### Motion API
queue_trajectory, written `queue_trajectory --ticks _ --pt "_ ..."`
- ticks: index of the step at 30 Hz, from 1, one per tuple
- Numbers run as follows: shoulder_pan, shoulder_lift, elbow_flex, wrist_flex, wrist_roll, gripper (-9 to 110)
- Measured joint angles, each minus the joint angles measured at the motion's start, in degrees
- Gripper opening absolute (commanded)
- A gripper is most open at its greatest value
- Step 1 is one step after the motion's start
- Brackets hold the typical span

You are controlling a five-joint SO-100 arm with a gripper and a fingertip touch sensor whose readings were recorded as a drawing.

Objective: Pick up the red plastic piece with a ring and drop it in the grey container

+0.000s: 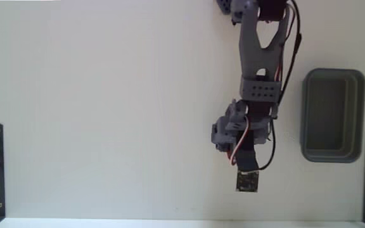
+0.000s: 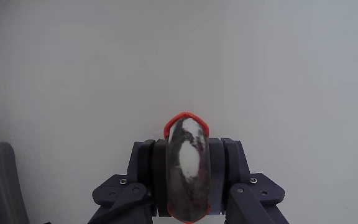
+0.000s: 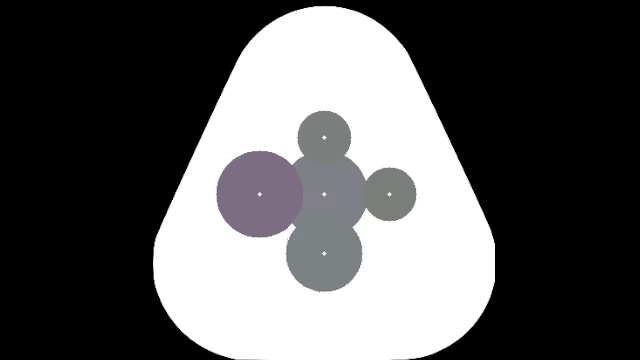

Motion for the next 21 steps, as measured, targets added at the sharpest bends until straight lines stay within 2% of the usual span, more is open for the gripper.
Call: queue_trajectory --ticks 21 --pt "0.0 0.0 -20.39 18.37 -0.09 24"
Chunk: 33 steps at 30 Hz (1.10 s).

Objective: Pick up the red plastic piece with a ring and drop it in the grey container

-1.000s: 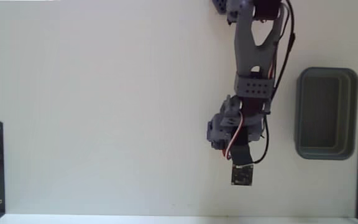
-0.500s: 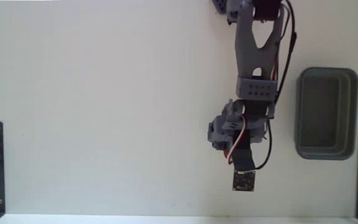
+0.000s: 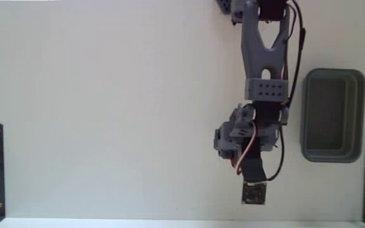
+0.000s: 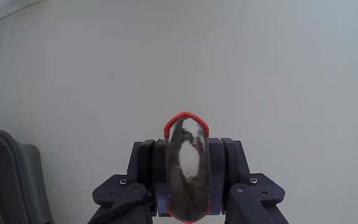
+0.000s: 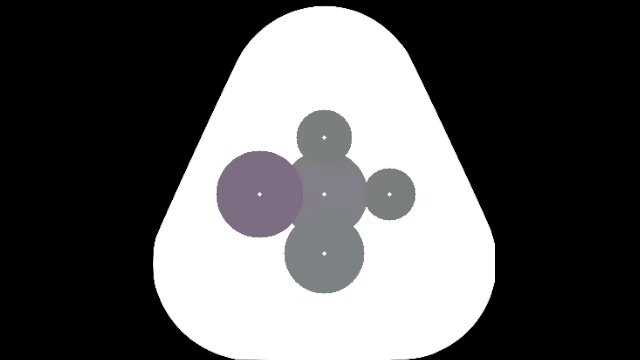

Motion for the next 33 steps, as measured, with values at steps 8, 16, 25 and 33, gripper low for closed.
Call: queue_trajectory --ticks 8,16,25,33 --pt "0.0 -2.72 -10.55 8.7 0.0 24" --pt "-0.09 -2.99 -14.24 10.37 0.0 24" --pt "0.0 -3.08 -14.24 10.37 0.0 24" --pt "0.0 -3.08 -14.24 10.37 0.0 24"
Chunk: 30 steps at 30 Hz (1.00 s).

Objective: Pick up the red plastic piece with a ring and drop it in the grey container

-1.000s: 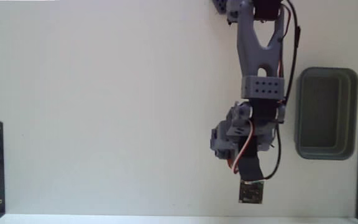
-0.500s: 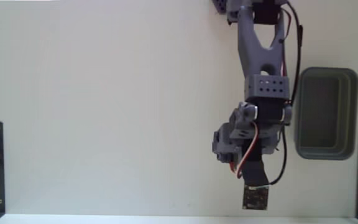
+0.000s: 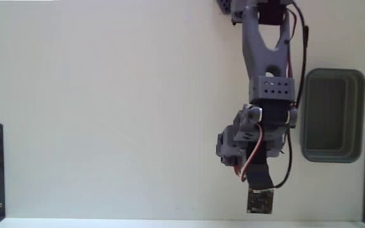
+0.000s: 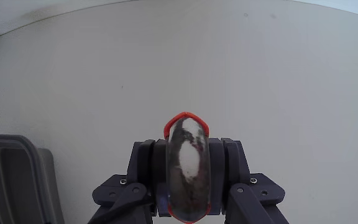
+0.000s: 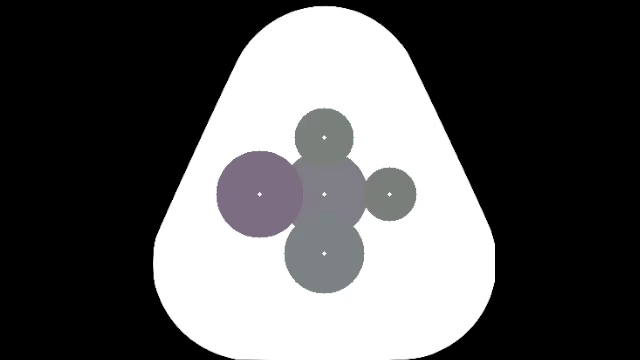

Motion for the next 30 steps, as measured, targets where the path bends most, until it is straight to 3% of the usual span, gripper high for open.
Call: queue_trajectory --ticks 30 --pt "-6.42 0.0 0.0 0.97 0.0 24"
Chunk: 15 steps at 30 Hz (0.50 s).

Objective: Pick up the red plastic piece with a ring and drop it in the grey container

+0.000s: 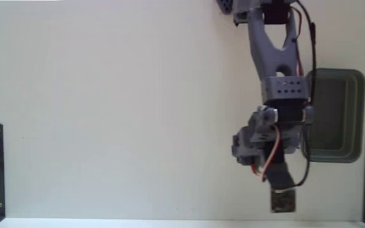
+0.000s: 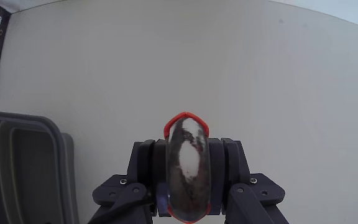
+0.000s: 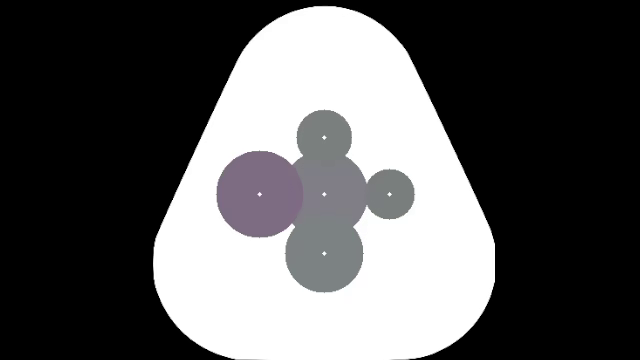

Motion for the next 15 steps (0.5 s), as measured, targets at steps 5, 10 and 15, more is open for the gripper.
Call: queue_trajectory --ticks 5,10,15 --pt "-3.16 0.0 0.0 0.0 0.09 24" --pt "-5.89 0.0 0.0 0.0 0.09 24" --pt "-9.32 0.0 0.0 0.0 0.09 24"
